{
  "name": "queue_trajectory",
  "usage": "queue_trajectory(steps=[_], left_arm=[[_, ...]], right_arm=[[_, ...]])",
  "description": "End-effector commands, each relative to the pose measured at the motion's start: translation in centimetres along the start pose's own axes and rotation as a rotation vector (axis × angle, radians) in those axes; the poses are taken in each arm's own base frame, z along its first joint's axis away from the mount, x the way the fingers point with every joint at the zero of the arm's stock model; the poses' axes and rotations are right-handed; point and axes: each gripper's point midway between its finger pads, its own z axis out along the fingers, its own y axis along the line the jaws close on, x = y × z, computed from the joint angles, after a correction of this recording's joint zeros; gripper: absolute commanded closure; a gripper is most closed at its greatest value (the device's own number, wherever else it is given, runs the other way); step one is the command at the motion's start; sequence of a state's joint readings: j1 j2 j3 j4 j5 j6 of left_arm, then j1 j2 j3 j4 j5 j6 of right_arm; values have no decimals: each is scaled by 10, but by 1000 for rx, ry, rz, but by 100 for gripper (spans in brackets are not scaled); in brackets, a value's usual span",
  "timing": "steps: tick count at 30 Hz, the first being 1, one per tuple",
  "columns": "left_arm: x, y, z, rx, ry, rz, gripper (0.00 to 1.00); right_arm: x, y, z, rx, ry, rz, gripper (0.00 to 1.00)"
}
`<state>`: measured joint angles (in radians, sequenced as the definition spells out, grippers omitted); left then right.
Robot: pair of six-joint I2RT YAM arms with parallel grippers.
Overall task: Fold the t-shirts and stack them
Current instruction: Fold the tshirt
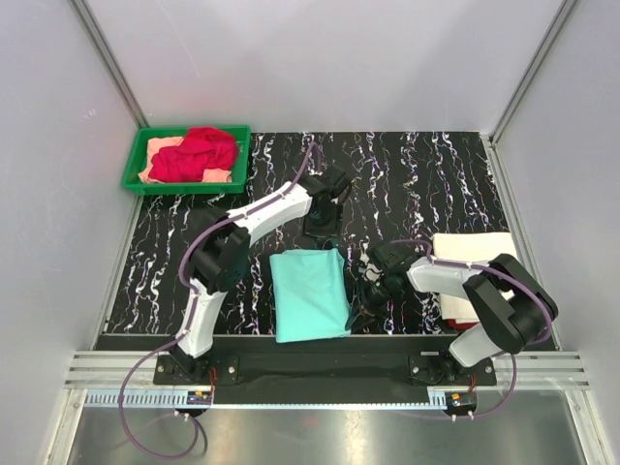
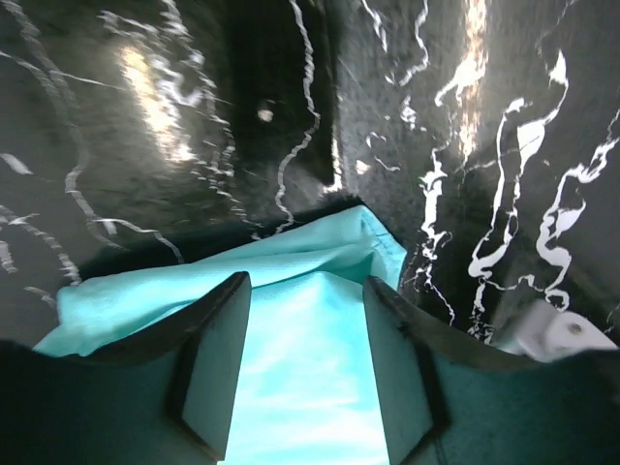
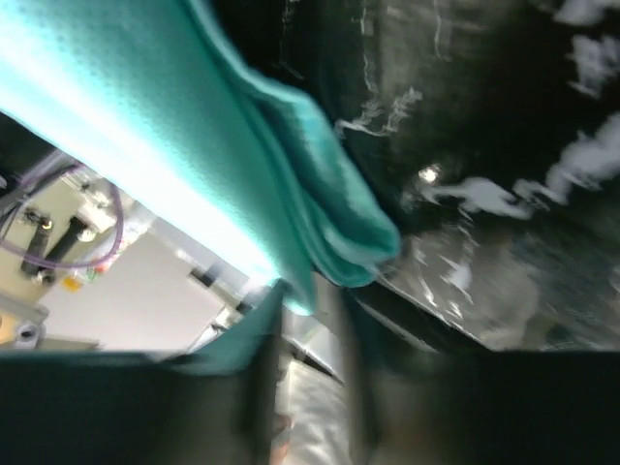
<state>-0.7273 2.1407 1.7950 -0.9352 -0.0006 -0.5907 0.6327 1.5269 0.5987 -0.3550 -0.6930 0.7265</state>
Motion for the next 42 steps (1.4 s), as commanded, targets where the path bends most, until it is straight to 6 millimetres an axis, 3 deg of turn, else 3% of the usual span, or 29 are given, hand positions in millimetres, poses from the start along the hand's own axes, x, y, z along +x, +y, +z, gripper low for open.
queue_trajectory(steps=[1,3,4,6,7,11,12,13,17,22,23,25,26,29,31,32,33,34,37,39,42], left_arm=[[-47,2,-70,-9,-244,11,44],[-50,8,-91,-11,-284,32,42],[-46,10,-107,0,-299,43,42],[-36,18,-116,0,-304,70,41],[-22,26,-124,9,-304,77,40],[15,49,-137,34,-314,68,38],[30,62,-128,17,-280,54,38],[35,67,-140,36,-305,42,38],[58,93,-146,32,-299,-26,37],[73,107,-156,39,-317,-65,38],[74,108,-156,40,-317,-66,39],[74,104,-153,62,-320,-61,40],[74,103,-151,70,-320,-52,40],[63,91,-145,118,-332,-7,32],[51,86,-134,125,-331,16,26],[47,88,-129,107,-324,27,25],[39,94,-121,86,-307,8,24],[34,96,-117,86,-302,-3,24],[25,104,-104,110,-273,-63,20],[21,118,-100,79,-265,-85,20],[23,132,-94,73,-249,-116,26]], right_arm=[[-3,-6,-15,102,-65,-53,60],[-1,-5,-17,104,-66,-59,55],[-1,-6,-18,106,-67,-55,53],[-2,-9,-16,113,-75,-49,53],[-1,-9,-14,107,-62,-47,53],[-10,1,-8,65,-56,-62,49],[-11,-1,-5,74,-45,-51,48],[-13,-2,-3,82,-42,-52,48],[-31,-12,-1,166,-78,-45,50],[-66,-23,-16,266,-149,-67,90],[-80,-15,-22,270,-168,-123,91],[-95,-23,-29,321,-166,-141,92],[-113,-13,-38,325,-201,-215,92],[-161,-14,-70,439,-292,-296,82],[-182,-24,-84,508,-318,-270,69],[-203,-14,-103,508,-387,-245,64],[-211,-10,-109,509,-407,-233,61],[-218,8,-119,468,-437,-248,59],[-209,36,-128,361,-424,-251,43],[-193,48,-131,298,-415,-255,39],[-166,59,-120,153,-378,-245,38]])
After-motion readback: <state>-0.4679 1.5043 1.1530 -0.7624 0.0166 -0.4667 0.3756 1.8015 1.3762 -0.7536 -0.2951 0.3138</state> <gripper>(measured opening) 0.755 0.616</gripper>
